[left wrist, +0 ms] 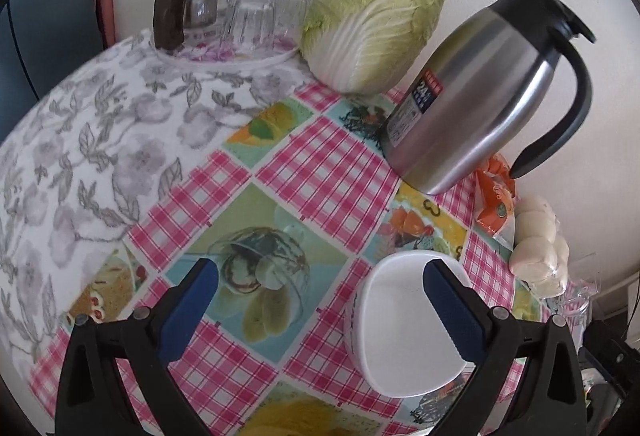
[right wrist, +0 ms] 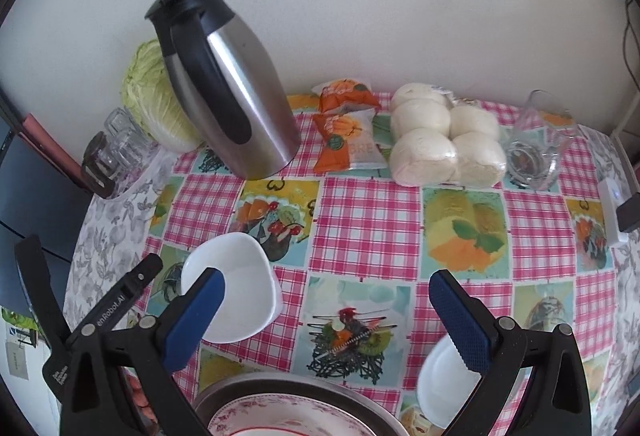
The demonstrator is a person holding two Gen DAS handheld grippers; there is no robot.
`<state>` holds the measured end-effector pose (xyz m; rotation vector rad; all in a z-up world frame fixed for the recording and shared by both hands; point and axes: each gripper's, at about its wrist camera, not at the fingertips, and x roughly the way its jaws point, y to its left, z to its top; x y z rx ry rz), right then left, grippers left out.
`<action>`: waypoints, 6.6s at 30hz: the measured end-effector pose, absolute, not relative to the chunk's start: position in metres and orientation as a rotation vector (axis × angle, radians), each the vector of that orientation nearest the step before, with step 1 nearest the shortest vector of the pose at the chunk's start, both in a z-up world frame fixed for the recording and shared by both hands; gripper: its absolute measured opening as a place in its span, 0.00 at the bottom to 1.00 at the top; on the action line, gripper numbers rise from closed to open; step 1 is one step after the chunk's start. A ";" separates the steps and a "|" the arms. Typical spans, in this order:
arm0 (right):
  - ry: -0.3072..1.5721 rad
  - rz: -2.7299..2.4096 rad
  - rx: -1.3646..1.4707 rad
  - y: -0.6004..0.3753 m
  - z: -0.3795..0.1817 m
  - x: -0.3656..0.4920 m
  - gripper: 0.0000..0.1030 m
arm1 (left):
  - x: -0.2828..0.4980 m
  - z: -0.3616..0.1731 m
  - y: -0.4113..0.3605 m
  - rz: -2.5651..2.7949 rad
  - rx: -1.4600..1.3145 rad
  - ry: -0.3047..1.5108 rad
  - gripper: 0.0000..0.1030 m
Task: Organize plates and bowls
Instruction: 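Move the right tool toward the white square bowl, then close the right gripper on the white square bowl's rim, then lift the square bowl with the right gripper and carry it over the basin, then lower the square bowl into the strawberry bowl inside the basin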
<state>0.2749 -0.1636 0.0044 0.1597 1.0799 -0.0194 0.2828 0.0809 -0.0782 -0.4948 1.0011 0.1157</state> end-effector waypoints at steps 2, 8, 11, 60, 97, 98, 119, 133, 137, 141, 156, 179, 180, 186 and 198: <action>1.105 -0.013 0.144 -0.155 -0.007 0.281 0.99 | 0.284 -0.087 0.084 0.107 -0.523 1.020 0.99; 1.183 0.010 0.095 -0.131 -0.040 0.289 0.82 | 0.289 -0.105 0.084 0.067 -0.567 1.073 0.99; 1.214 0.014 0.086 -0.123 -0.054 0.293 0.77 | 0.291 -0.110 0.081 0.047 -0.575 1.087 0.98; 1.368 0.090 -0.152 -0.080 -0.103 0.319 0.11 | 0.302 -0.137 0.047 -0.091 -0.474 1.198 0.14; 1.042 0.131 -0.118 -0.080 0.047 0.175 0.11 | 0.184 -0.003 0.042 -0.186 -0.412 0.861 0.14; 1.038 0.132 -0.116 -0.081 0.047 0.169 0.11 | 0.180 -0.002 0.041 -0.188 -0.408 0.858 0.13; 1.044 0.104 0.099 -0.114 0.004 0.105 0.12 | 0.144 -0.011 0.019 -0.217 -0.317 0.904 0.13; 0.984 0.072 0.176 -0.132 0.001 0.087 0.13 | 0.135 -0.006 -0.009 -0.232 -0.195 0.878 0.13; 0.979 0.050 0.166 -0.134 0.003 0.086 0.13 | 0.136 -0.008 -0.016 -0.242 -0.181 0.886 0.14; 0.984 0.047 0.169 -0.136 0.002 0.086 0.13 | 0.136 -0.009 -0.016 -0.249 -0.191 0.889 0.13; 0.952 0.073 0.181 -0.143 0.008 0.072 0.14 | 0.123 0.003 -0.021 -0.270 -0.164 0.866 0.13; 1.087 0.071 0.227 -0.160 -0.031 0.071 0.15 | 0.122 -0.037 -0.041 -0.268 -0.089 1.039 0.14; 1.088 0.063 0.225 -0.160 -0.032 0.071 0.16 | 0.122 -0.036 -0.041 -0.271 -0.089 1.039 0.14; 1.084 0.062 0.241 -0.165 -0.033 0.071 0.16 | 0.122 -0.037 -0.042 -0.274 -0.092 1.037 0.15; 1.069 0.049 0.265 -0.169 -0.030 0.071 0.18 | 0.122 -0.032 -0.032 -0.251 -0.129 1.000 0.16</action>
